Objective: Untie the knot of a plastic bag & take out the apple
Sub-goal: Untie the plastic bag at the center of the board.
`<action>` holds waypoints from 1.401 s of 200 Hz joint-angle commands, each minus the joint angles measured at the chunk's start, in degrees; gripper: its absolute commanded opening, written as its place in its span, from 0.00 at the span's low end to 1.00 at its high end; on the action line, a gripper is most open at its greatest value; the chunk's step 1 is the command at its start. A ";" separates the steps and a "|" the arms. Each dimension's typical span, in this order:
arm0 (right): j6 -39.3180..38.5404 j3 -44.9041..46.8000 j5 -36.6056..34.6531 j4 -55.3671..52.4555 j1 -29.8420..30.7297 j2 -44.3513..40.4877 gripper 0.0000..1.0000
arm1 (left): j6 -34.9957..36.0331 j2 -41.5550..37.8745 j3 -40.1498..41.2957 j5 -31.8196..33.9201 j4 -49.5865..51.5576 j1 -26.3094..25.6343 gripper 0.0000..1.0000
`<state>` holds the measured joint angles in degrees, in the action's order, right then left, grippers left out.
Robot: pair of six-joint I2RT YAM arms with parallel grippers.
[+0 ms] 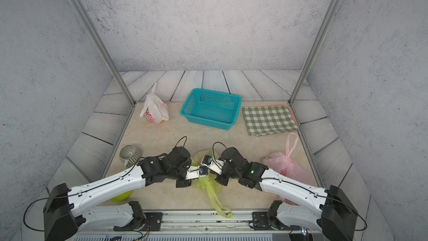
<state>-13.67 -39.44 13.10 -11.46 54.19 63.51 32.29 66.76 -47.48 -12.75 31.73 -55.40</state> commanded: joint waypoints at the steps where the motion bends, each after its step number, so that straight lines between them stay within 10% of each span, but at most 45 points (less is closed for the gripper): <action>1: 1.20 0.99 -1.72 1.10 -0.70 -1.18 0.00 | -0.74 -2.15 -1.56 3.59 1.17 0.03 0.00; 122: 2.27 1.03 -13.22 3.43 -15.47 -0.49 0.00 | -6.20 -7.79 -1.20 24.36 9.31 1.51 0.00; 154: -0.63 -0.33 -1.90 -0.06 -15.44 -3.82 0.62 | -6.29 -8.83 -0.24 21.35 6.24 1.49 0.00; 217: -6.44 -0.69 1.36 -3.98 -5.89 -13.93 0.65 | -5.93 -9.60 1.15 18.60 4.86 1.51 0.00; 280: -10.58 -7.14 1.16 -8.41 -1.66 -4.39 0.67 | -5.53 -11.09 1.51 17.15 4.13 1.51 0.00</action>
<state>-21.93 -43.57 14.76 -17.17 51.07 56.75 26.74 56.01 -46.54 5.56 36.60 -54.33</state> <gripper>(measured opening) 0.665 0.046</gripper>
